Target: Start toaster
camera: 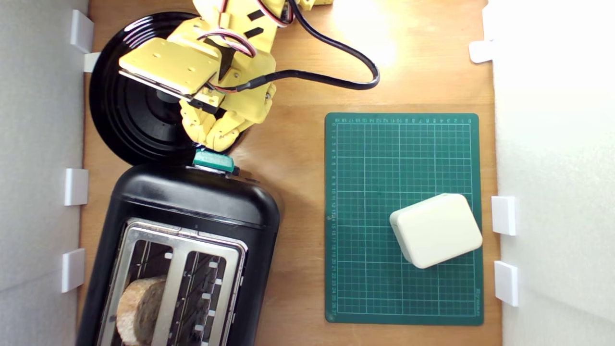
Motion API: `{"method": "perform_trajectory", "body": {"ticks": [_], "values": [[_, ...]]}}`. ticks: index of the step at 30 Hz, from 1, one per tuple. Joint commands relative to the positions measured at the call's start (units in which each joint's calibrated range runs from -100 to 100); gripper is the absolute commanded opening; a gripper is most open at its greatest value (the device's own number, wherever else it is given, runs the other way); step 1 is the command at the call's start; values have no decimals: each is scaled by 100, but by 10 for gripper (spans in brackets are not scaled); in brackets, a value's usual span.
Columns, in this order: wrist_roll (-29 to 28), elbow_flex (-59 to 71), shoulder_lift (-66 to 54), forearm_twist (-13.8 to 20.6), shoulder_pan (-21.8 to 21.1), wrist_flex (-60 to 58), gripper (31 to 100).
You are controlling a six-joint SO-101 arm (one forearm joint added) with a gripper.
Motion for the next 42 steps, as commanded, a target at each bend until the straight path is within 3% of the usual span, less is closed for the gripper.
{"method": "perform_trajectory", "body": {"ticks": [1, 42], "values": [[-100, -344, -10, -55, -25, -225, 314], [209, -262, 1023, -65, -33, -893, 314]]}}
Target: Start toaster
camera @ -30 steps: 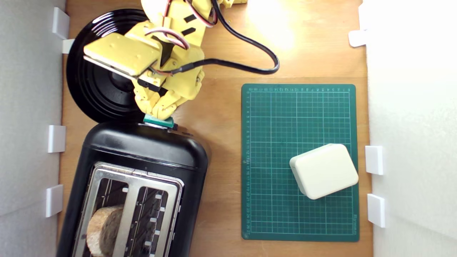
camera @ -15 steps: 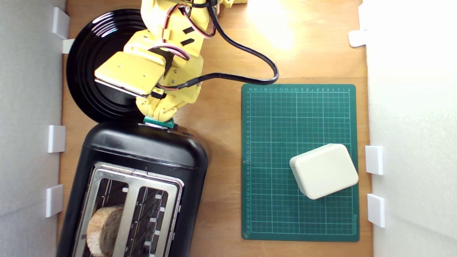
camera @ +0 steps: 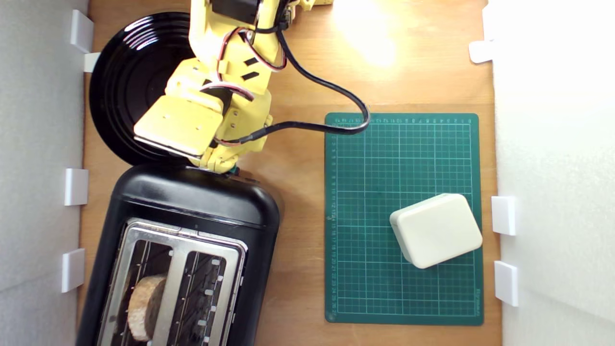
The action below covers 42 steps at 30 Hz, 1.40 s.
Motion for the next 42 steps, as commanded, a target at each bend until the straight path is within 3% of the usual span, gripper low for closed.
{"method": "perform_trajectory", "body": {"ticks": [1, 34, 42], "values": [[21, -188, 56, -55, -51, -195, 314], [-16, 1120, 247, -55, -43, -229, 314], [-21, 2029, 189, 29, -27, -966, 314]]}}
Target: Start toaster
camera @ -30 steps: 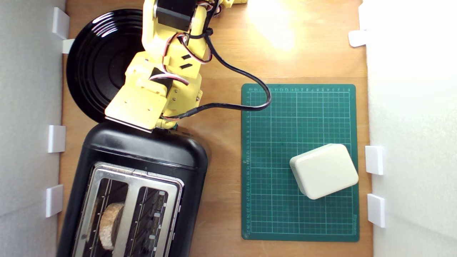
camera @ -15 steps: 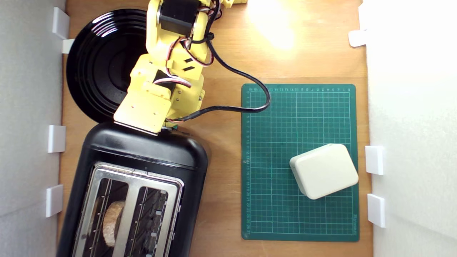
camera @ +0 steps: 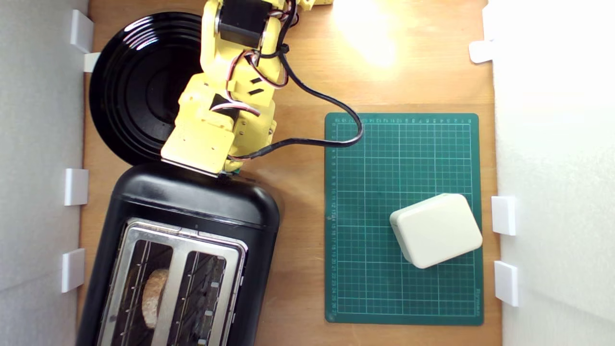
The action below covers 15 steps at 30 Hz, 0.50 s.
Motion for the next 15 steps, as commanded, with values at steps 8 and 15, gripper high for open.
{"method": "perform_trajectory", "body": {"ticks": [8, 15], "values": [[-26, 469, 97, -65, 154, -234, 314], [-26, 1378, 72, 1, 186, -1134, 314]]}}
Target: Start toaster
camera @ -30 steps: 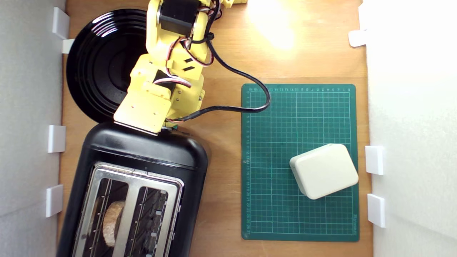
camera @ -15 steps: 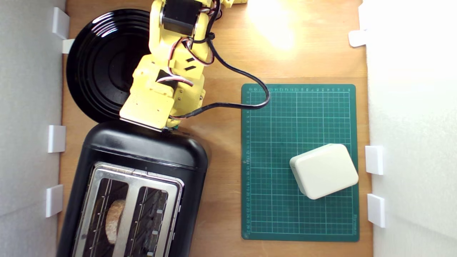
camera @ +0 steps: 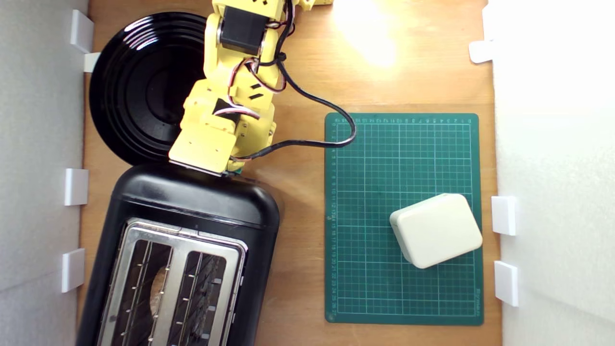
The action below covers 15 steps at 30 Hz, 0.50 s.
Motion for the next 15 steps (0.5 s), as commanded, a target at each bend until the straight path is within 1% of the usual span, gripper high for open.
{"method": "perform_trajectory", "body": {"ticks": [1, 9, 12, 15], "values": [[-26, 441, 97, 30, 68, -402, 314], [-26, 668, 139, 39, 76, -470, 314], [-26, 1077, 238, 39, 76, -1044, 313], [-26, 1295, 322, -8, 76, -1224, 313]]}}
